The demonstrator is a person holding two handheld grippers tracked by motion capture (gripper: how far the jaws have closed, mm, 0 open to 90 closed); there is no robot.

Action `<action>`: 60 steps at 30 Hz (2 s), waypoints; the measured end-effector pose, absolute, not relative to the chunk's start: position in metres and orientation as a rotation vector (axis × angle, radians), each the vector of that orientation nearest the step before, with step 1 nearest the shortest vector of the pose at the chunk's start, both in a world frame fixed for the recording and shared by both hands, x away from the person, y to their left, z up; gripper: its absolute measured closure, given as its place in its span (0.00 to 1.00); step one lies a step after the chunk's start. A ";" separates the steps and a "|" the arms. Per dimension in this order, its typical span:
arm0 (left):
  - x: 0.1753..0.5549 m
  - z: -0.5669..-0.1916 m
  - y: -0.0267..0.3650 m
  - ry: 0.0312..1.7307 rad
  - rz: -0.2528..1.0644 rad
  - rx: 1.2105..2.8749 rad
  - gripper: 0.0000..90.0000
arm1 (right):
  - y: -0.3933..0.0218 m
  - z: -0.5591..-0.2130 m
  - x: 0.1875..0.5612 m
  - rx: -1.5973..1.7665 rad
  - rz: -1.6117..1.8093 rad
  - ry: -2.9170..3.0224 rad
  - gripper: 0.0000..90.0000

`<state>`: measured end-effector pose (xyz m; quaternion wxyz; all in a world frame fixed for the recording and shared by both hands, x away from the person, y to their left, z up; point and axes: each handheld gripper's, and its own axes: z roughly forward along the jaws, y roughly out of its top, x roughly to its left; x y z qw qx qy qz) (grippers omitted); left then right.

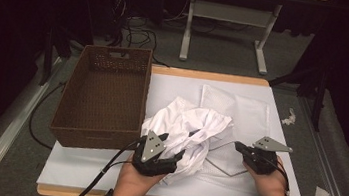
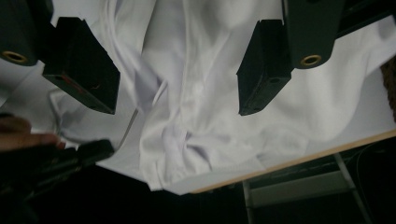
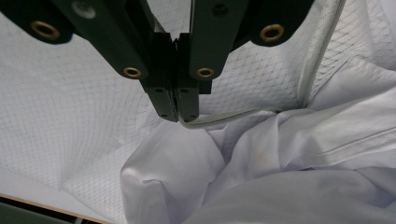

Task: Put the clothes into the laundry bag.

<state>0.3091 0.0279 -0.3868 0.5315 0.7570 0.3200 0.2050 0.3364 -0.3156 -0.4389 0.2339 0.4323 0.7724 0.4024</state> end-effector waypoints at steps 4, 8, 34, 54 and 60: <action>0.332 -0.369 0.005 0.753 0.479 1.789 0.30 | -0.316 -0.439 0.336 1.185 1.109 2.121 1.00; 0.365 -0.370 -0.031 0.781 0.437 1.908 0.19 | -0.316 -0.439 0.336 1.181 1.111 2.122 1.00; 0.396 -0.428 -0.029 0.958 0.401 1.916 0.97 | -0.315 -0.438 0.341 1.202 1.163 2.109 1.00; 0.308 -0.397 -0.028 0.578 0.191 1.781 0.97 | -0.291 -0.426 0.373 1.237 1.203 2.086 1.00; 0.329 -0.428 -0.077 0.665 0.169 1.915 0.96 | -0.287 -0.409 0.355 1.156 1.300 2.072 1.00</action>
